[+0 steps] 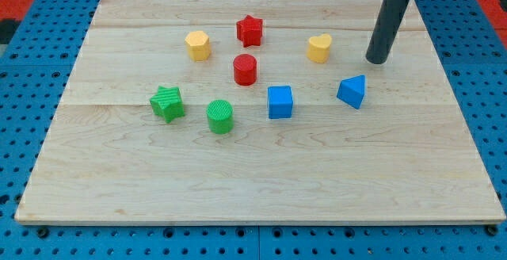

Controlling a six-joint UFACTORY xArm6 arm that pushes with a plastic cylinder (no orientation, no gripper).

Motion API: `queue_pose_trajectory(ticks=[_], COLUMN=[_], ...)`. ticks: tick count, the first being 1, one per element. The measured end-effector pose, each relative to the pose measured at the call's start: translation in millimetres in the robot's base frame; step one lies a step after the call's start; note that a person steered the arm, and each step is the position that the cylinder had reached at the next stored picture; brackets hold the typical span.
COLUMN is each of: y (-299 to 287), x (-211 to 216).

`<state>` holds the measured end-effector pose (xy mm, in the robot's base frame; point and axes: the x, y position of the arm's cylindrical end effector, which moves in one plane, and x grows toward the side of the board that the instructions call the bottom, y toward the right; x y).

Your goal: Slide the blue triangle to the bottom right of the yellow heart

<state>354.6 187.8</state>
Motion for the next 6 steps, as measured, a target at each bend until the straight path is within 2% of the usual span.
queue_pose_trajectory(ticks=[4,6], y=[-5.5,-68.4], x=[11.1,29.2])
